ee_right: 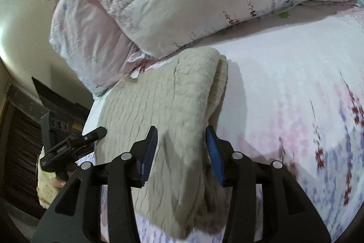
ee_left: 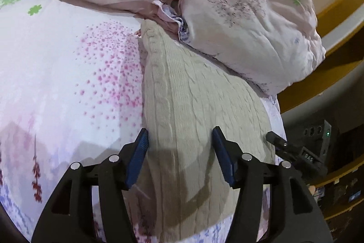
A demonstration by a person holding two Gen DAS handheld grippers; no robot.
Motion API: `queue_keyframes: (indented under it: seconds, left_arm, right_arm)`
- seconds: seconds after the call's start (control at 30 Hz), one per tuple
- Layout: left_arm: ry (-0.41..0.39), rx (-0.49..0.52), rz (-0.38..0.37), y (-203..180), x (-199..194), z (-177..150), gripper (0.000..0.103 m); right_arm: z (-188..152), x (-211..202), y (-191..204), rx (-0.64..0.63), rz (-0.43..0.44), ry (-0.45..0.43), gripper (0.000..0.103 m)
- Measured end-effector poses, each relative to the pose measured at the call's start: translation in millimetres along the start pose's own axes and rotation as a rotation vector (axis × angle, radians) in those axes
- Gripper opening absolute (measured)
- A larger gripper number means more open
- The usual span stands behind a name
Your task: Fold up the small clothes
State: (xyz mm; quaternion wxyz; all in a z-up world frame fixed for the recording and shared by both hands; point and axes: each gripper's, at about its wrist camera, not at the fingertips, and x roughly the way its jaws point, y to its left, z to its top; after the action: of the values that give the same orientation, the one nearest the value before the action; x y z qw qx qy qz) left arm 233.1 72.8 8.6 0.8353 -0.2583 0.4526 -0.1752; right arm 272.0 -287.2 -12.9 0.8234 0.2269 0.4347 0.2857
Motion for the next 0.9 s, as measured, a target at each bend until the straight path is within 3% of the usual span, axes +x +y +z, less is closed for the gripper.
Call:
queue_keyframes:
  seconds: [0.13,0.17,0.2,0.3,0.4,0.47,0.5,0.53,0.63,0.77,0.9]
  left_arm:
    - [0.019,0.01,-0.001,1,-9,-17,0.058]
    - [0.025,0.013,-0.002,2,-11,-24,0.058]
    - [0.025,0.017,0.004,-3,-10,-25,0.058]
    - [0.015,0.051,0.047,-8,-10,-32,0.058]
    - [0.02,0.063,0.064,-11,-6,-34,0.058]
    - [0.019,0.067,0.079,-11,-8,-36,0.06]
    - [0.018,0.069,0.083,-11,-11,-38,0.06]
    - [0.018,0.072,0.085,-11,-12,-39,0.06]
    - [0.005,0.112,0.121,-15,-20,-47,0.062]
    - [-0.002,0.165,0.175,-18,-20,-55,0.063]
    - [-0.003,0.184,0.222,-17,-13,-56,0.065]
  right_arm:
    - [-15,-2,3,-0.029,-0.003,0.039,0.043]
    - [-18,-1,3,-0.039,-0.015,0.043,0.036]
    - [-22,-4,2,-0.057,-0.037,0.028,0.016]
    - [-19,-11,-1,-0.03,-0.056,-0.047,0.012]
    - [-16,-4,-3,-0.031,-0.105,-0.041,0.013]
    - [-18,-5,-1,-0.041,-0.145,-0.029,0.026]
    - [-21,-13,4,-0.061,-0.186,-0.061,0.036]
    - [-24,-24,10,-0.093,-0.217,-0.11,0.036]
    - [-33,-44,28,-0.173,-0.163,-0.17,0.038]
    - [-48,-32,49,-0.291,-0.158,-0.09,0.038]
    - [-59,-2,46,-0.321,-0.296,-0.001,0.036]
